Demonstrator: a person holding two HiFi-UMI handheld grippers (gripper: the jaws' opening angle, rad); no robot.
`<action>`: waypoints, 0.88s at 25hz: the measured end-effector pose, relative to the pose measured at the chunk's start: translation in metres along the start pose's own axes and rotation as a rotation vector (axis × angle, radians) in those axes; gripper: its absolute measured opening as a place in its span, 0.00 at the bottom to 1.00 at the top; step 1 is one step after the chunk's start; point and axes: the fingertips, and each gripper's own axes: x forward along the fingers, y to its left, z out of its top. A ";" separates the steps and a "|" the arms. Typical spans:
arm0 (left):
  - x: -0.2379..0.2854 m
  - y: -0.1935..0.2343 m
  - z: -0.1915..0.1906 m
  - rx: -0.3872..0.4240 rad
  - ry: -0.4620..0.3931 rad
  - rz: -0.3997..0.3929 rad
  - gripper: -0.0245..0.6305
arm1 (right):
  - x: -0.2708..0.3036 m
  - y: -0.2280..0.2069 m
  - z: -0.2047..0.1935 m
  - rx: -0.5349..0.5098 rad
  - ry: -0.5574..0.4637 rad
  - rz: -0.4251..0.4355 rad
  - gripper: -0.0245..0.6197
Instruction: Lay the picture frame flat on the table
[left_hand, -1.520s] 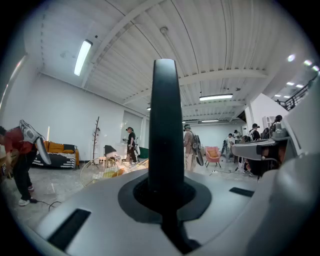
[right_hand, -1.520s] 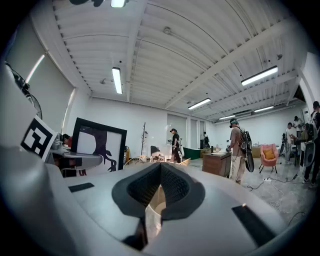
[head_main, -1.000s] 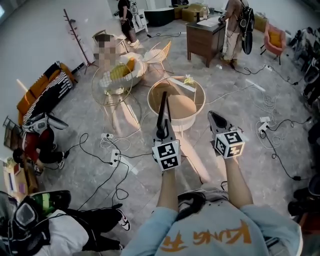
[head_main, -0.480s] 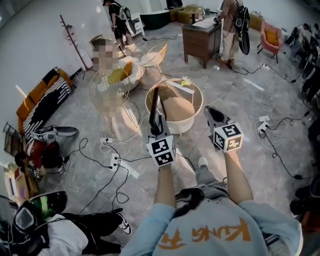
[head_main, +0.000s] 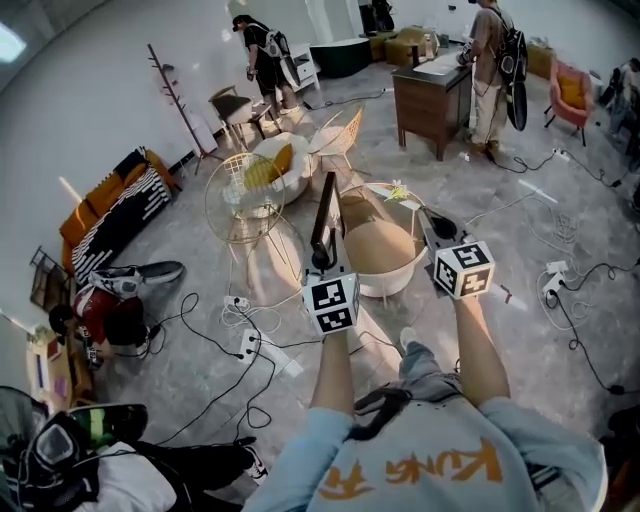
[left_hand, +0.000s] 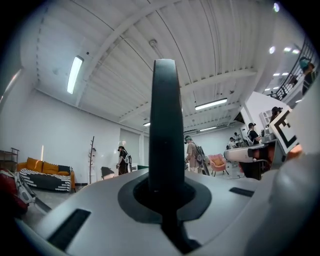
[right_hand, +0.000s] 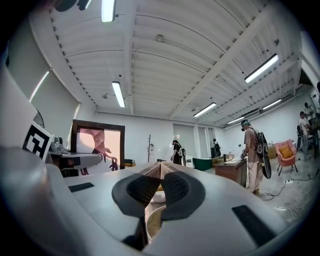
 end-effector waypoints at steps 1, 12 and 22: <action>0.011 0.003 -0.002 -0.006 -0.002 0.011 0.08 | 0.011 -0.007 -0.001 -0.002 0.000 0.011 0.03; 0.167 0.005 -0.042 -0.040 0.127 0.002 0.08 | 0.144 -0.108 -0.022 0.040 0.065 -0.009 0.03; 0.286 0.039 -0.100 -0.049 0.255 0.100 0.08 | 0.285 -0.184 -0.074 0.108 0.145 0.054 0.04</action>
